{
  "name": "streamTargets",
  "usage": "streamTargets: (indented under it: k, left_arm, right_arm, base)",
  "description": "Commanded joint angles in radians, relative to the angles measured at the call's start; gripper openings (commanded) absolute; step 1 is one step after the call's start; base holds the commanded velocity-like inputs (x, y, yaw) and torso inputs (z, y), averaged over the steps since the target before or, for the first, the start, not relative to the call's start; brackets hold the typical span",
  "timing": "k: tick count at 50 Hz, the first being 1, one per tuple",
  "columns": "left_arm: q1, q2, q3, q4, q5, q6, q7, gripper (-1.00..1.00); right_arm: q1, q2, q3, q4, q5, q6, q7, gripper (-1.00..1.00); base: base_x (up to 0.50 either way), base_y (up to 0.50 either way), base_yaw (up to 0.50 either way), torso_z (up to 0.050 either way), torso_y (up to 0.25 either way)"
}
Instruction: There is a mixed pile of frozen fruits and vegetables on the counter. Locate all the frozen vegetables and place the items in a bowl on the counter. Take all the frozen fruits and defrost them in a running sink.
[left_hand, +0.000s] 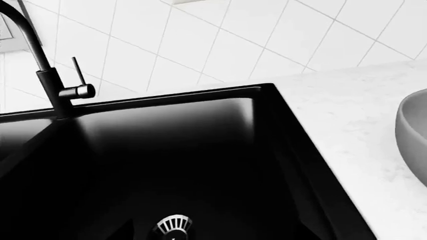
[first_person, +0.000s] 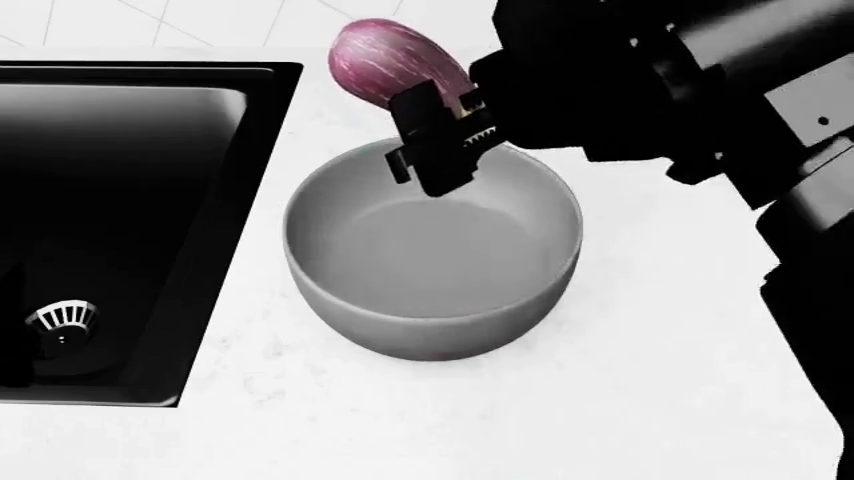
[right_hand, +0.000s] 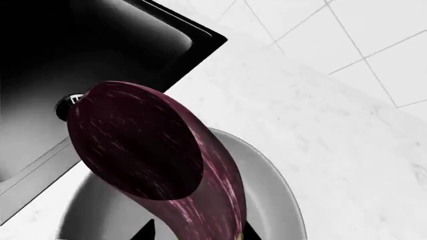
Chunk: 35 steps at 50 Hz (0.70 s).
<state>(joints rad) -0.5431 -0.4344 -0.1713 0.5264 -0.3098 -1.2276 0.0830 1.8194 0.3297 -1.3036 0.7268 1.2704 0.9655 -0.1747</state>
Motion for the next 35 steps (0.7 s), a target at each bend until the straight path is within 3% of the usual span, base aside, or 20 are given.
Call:
streamTargets:
  k: [1, 16, 35]
  left_arm:
    - [0.016, 0.01, -0.04, -0.013, 0.002, 0.041, 0.005, 1.0]
    - [0.032, 0.016, -0.046, -0.022, -0.003, 0.051, 0.003, 1.0]
    - [0.038, 0.022, -0.043, -0.021, -0.007, 0.057, -0.005, 1.0]
  right_arm:
    - [-0.041, -0.29, -0.077, 0.51, -0.181, -0.165, -0.286, -1.0]
    - [-0.157, -0.329, 0.019, 0.58, -0.308, -0.155, -0.319, -1.0]
    - [-0.182, -0.328, 0.017, 0.569, -0.383, -0.107, -0.368, -1.0]
  base:
    - [0.0, 0.0, 0.0, 0.0, 0.0]
    - [0.0, 0.0, 0.0, 0.0, 0.0]
    - [0.0, 0.0, 0.0, 0.0, 0.0]
